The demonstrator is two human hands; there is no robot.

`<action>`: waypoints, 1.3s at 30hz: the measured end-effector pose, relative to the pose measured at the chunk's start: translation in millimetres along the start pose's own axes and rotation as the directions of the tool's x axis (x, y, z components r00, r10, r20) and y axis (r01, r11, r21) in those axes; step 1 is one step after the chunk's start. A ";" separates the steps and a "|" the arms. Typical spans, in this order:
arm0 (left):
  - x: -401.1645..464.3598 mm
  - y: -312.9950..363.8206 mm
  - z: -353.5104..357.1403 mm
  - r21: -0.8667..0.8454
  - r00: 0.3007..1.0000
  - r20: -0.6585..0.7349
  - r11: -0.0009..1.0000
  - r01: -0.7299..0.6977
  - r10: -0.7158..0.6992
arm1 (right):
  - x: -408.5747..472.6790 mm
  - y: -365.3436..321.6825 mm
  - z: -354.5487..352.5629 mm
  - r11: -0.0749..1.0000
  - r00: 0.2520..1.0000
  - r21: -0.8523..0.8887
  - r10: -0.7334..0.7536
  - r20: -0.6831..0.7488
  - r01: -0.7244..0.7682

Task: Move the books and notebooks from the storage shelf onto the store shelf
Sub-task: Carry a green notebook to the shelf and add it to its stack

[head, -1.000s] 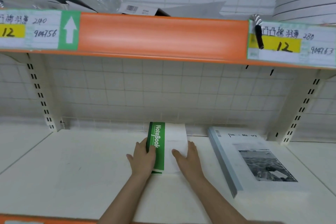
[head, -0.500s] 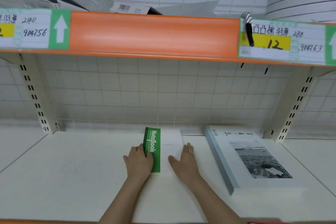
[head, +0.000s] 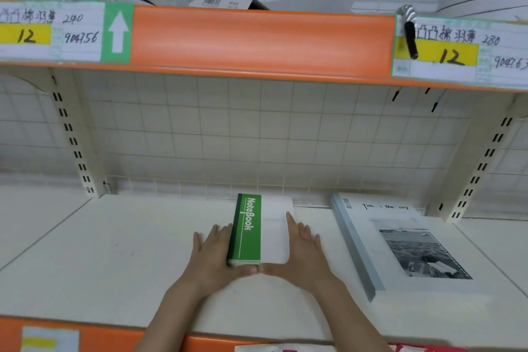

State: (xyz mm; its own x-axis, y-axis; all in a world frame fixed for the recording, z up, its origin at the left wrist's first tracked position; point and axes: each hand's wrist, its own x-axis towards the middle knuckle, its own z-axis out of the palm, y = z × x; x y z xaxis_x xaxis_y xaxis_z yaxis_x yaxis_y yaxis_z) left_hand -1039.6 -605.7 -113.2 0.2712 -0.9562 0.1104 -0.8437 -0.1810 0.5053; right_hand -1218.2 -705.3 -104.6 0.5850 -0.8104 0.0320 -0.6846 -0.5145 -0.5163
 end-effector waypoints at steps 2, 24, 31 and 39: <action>-4.4 4.1 -0.9 -0.034 1.000 -0.013 0.999 -0.028 0.028 | 1.7 1.8 0.3 1.000 1.000 0.001 -0.001 -0.013 0.001; -6.5 17.1 -4.8 -0.027 0.997 -0.076 0.999 0.028 -0.030 | -5.2 -3.6 4.8 0.999 0.999 0.047 -0.003 -0.036 0.005; -12.8 13.7 -15.2 0.119 0.999 0.008 0.992 0.046 -0.047 | -10.0 -15.4 -3.4 0.997 0.997 -0.027 -0.077 -0.010 0.077; -65.1 -19.2 -61.3 0.199 0.972 -0.099 0.953 0.227 -0.211 | -12.6 -65.4 8.8 0.959 0.957 -0.080 -0.259 0.129 0.271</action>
State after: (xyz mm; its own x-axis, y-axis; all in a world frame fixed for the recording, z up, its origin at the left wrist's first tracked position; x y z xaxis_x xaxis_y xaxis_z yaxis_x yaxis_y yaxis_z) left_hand -1012.7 -525.8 -77.7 0.4876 -0.8689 0.0851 -0.8348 -0.4355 0.3368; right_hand -1177.0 -659.0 -78.7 0.7937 -0.6059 0.0539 -0.5332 -0.7356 -0.4179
